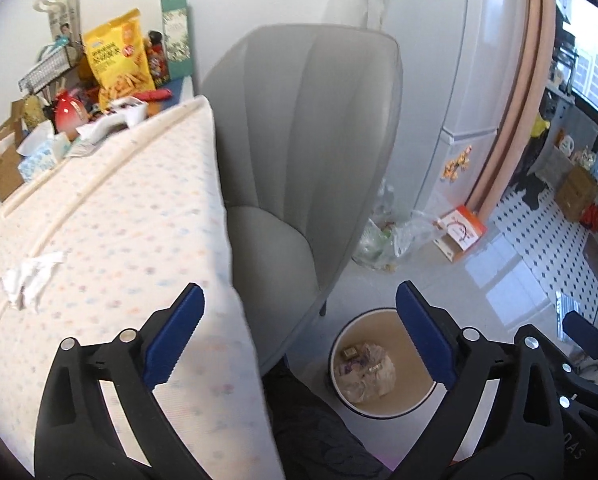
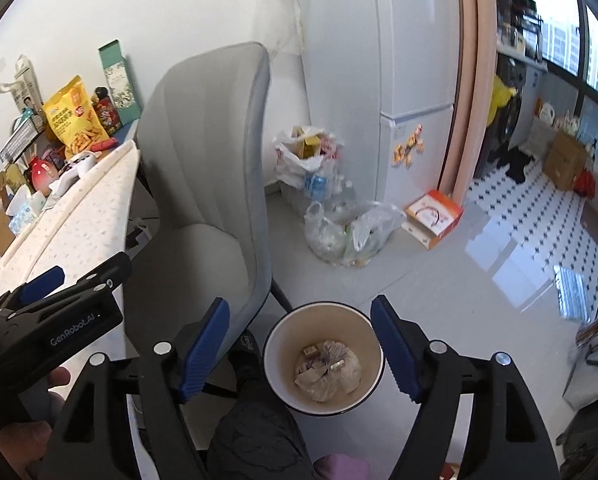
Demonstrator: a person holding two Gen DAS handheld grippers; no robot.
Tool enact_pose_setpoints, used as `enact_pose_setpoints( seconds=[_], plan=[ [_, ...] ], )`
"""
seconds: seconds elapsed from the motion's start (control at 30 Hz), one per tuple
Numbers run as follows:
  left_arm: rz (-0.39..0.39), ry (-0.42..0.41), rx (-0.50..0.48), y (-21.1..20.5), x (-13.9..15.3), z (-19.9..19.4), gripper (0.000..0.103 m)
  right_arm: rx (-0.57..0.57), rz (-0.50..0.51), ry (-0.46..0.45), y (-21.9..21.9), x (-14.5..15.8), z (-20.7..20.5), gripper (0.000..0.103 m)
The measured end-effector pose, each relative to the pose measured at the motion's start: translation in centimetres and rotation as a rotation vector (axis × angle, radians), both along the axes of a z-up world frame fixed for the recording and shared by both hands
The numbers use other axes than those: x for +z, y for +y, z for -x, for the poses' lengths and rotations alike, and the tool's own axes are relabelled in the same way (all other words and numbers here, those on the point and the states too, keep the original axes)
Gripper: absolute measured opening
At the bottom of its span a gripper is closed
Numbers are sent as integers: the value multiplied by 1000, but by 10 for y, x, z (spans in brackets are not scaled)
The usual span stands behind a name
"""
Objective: Collect trash
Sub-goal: 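Move both tools back over the table toward the crumpled white tissue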
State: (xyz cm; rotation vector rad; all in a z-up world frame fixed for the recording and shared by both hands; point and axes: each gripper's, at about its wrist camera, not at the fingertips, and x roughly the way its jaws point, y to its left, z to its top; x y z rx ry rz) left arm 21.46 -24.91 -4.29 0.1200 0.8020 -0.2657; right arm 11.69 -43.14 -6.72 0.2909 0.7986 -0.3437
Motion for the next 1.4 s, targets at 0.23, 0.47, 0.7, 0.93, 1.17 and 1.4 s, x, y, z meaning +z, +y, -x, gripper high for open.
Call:
enact_pose_setpoints(
  seconds=[0.23, 0.47, 0.7, 0.93, 1.17, 1.4],
  plan=[
    [19, -49, 54, 41, 22, 13, 97, 32, 84, -47, 41, 34, 8, 84],
    [36, -103, 105, 87, 43, 32, 97, 65, 164, -99, 87, 63, 16, 91],
    [55, -157, 179, 135, 60, 48, 97, 105, 207, -135, 131, 85, 19, 92],
    [57, -178, 266, 184, 68, 61, 97, 197, 229, -159, 180, 95, 18, 92],
    [69, -189, 364, 237, 71, 71, 97, 275, 247, -175, 228, 100, 15, 93],
    [84, -197, 462, 289, 72, 80, 97, 374, 262, -179, 276, 101, 10, 95]
  ],
)
